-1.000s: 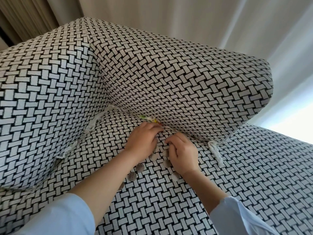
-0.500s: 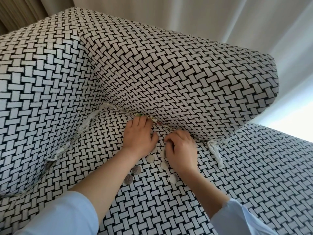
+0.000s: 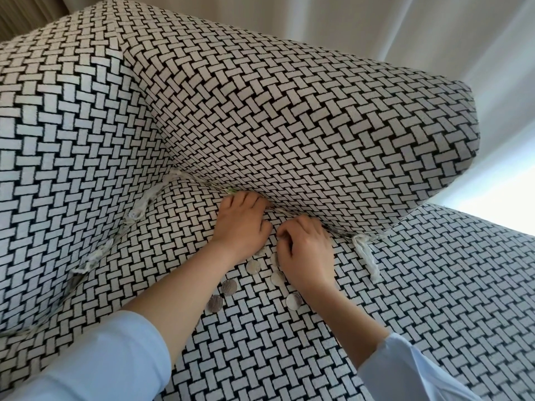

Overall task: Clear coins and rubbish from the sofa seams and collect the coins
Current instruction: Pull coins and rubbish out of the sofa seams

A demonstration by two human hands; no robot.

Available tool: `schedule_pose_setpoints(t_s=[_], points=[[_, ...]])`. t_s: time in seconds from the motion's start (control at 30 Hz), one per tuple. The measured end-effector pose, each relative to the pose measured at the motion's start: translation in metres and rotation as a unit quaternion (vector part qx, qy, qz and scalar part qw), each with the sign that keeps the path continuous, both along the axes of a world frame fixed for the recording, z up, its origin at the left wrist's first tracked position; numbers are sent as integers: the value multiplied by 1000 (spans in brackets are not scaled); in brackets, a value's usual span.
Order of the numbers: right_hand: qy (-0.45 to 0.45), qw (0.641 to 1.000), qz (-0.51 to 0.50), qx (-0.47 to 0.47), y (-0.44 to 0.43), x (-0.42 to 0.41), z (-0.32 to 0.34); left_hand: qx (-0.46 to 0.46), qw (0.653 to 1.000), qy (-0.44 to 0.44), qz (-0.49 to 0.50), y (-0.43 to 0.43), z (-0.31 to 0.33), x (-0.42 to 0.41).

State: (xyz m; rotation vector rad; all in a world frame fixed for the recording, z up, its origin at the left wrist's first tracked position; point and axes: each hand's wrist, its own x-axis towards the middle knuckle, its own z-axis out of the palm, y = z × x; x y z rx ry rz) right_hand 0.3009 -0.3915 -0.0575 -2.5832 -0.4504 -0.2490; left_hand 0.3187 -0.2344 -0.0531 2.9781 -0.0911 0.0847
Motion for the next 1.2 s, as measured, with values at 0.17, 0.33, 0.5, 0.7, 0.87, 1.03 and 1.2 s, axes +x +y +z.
schedule_pose_setpoints(t_s=[0.17,0.33,0.5,0.7,0.87,1.03,1.2], points=[[17,998,-6,52,-1,1,0,-9,1000,7,-16,0,1,4],[20,993,-23,113,-1,2,1,-38,999,22,-25,4,3,1],[8,995,-23,97,0,2,0,-2,998,19,-63,1,9,5],[19,993,-29,112,0,3,-1,-27,998,8,-56,-3,5,-5],[29,993,-17,116,-1,4,-3,-105,992,-21,-70,1,7,-39],[58,991,-4,117,-4,4,3,-118,987,-36,-108,1,19,-78],[42,994,20,97,-6,-20,7,-109,986,4,-125,-3,24,-96]])
